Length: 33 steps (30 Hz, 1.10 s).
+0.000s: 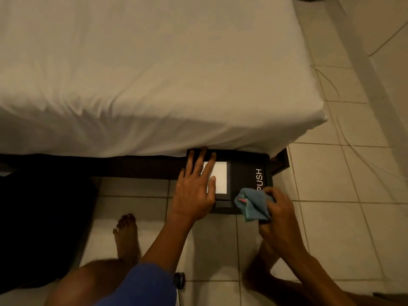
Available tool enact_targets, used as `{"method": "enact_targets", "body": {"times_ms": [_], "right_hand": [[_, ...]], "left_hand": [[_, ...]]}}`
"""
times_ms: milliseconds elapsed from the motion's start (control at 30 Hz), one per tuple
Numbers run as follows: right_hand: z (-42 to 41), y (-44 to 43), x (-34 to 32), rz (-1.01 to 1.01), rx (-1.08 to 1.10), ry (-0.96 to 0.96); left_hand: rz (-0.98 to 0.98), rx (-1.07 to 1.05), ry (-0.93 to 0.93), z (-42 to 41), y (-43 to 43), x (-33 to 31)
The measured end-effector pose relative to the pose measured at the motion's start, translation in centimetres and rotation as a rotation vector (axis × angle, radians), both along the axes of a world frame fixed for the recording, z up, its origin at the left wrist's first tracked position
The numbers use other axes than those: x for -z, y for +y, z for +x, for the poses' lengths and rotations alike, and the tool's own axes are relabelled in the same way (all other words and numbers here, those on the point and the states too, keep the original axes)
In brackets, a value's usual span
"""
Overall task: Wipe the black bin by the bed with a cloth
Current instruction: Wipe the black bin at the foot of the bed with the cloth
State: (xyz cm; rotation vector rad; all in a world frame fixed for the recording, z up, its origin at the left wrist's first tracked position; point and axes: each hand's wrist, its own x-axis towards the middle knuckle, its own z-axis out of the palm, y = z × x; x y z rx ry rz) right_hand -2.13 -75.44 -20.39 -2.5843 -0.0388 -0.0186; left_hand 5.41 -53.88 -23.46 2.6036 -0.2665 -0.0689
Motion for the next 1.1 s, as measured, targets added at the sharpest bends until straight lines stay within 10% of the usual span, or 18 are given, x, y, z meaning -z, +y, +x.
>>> {"method": "enact_targets", "body": {"times_ms": [133, 300, 500, 700, 867, 1100], "right_hand": [[4.8, 1.2, -0.3, 0.008, 0.301, -0.014], [-1.4, 3.7, -0.2, 0.011, 0.044, -0.03], [5.1, 1.0, -0.2, 0.045, 0.451, -0.076], [-0.9, 0.5, 0.4, 0.13, 0.181, -0.037], [4.9, -1.2, 0.3, 0.164, 0.518, -0.1], [0.7, 1.5, 0.2, -0.04, 0.075, -0.06]], "left_hand": [[0.004, -0.016, -0.023, 0.1, -0.1, 0.2], [0.015, 0.02, -0.011, -0.1, 0.1, 0.1], [0.034, -0.009, -0.04, 0.1, -0.5, 0.2], [0.045, -0.006, -0.012, -0.2, -0.2, 0.3], [0.044, -0.034, -0.002, 0.1, -0.9, -0.1], [0.036, -0.035, -0.017, -0.3, -1.1, -0.2]]}}
